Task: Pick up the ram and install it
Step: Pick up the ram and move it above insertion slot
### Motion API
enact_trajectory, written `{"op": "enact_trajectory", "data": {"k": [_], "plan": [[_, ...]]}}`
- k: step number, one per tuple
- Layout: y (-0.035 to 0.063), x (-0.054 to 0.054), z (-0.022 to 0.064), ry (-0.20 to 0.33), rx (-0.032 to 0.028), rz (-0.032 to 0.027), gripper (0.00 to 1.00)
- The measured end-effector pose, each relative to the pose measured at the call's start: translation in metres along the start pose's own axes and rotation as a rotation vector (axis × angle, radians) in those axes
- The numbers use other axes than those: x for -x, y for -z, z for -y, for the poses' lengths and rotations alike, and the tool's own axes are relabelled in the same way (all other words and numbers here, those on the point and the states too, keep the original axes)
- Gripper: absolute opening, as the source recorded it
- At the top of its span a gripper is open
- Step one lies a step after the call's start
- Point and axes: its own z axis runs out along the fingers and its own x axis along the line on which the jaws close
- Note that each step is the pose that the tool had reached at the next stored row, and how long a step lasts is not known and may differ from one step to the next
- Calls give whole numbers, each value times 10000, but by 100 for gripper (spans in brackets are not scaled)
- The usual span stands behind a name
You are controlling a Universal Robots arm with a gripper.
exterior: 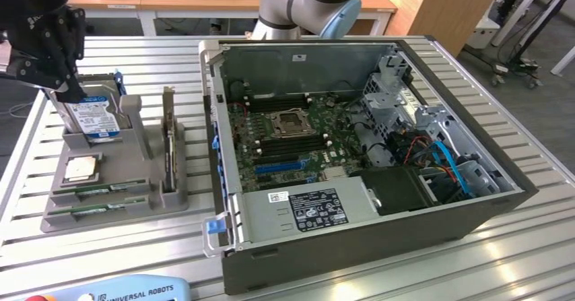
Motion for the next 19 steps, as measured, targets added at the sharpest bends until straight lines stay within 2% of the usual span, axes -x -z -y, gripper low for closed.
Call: {"op": "enact_trajectory", "data": {"k": [9,17,19], "plan": [[-5,0,0,1612,39,-73,10],[-6,0,0,1733,41,-80,10],[-7,0,0,1896,44,-87,10]]}}
